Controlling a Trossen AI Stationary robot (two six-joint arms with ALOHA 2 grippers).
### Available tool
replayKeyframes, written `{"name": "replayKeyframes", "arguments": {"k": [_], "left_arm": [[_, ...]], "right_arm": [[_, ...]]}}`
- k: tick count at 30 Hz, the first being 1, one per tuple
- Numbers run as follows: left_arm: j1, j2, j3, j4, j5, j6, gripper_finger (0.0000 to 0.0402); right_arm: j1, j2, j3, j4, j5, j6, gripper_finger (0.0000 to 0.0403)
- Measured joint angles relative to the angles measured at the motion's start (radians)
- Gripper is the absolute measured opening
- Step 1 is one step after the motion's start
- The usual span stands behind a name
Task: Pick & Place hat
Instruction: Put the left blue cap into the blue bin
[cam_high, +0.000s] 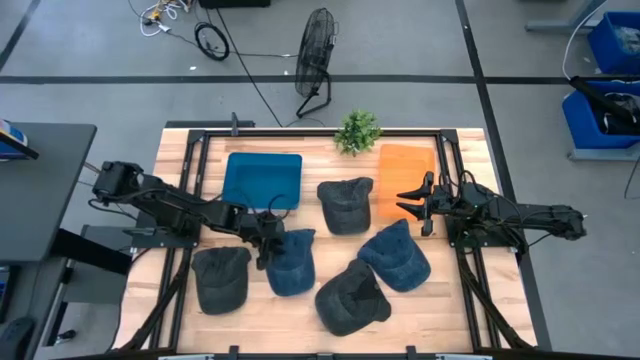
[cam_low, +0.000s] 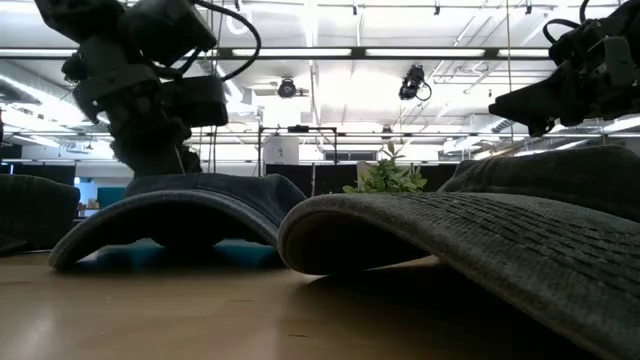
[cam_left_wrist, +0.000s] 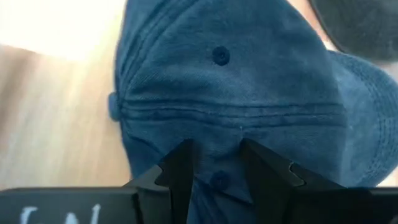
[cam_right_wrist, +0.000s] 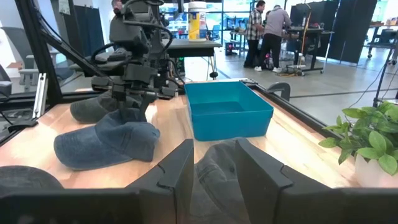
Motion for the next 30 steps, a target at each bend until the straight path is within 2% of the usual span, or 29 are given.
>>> {"name": "replayKeyframes", "arguments": {"k": [4, 8, 12, 15, 19, 22, 27, 30], "left_arm": [[0.000, 0.025, 0.000, 0.008, 0.002, 0.041, 0.0101], [0.000, 0.018, 0.000, 0.016, 0.003, 0.057, 0.0021], [0.000, -0.009, 0.016, 0.031, 0.002, 0.039, 0.0009], [-0.006, -0.044, 0.060, -0.023, 0.008, 0.095, 0.0005], [-0.020, -0.101, 0.169, -0.192, 0.008, 0.190, 0.0004], [-0.022, -0.130, 0.275, -0.359, -0.037, 0.237, 0.0004], [-0.018, -0.142, 0.469, -0.722, -0.230, 0.330, 0.0005], [-0.008, -0.142, 0.562, -0.866, -0.362, 0.294, 0.0007]], "right_arm": [[0.000, 0.006, 0.000, 0.001, 0.000, 0.000, 0.0121], [0.000, 0.007, 0.000, 0.001, 0.000, 0.000, 0.0121], [0.000, 0.007, 0.000, 0.001, 0.001, 0.000, 0.0121], [0.000, 0.007, 0.000, 0.001, 0.001, 0.000, 0.0121], [0.000, 0.010, 0.000, 0.001, 0.000, 0.011, 0.0121], [0.000, 0.014, 0.000, 0.002, 0.001, 0.024, 0.0121], [0.000, 0.020, 0.000, 0.000, 0.001, 0.026, 0.0121], [0.000, 0.021, 0.000, 0.001, 0.001, 0.026, 0.0121]]}}
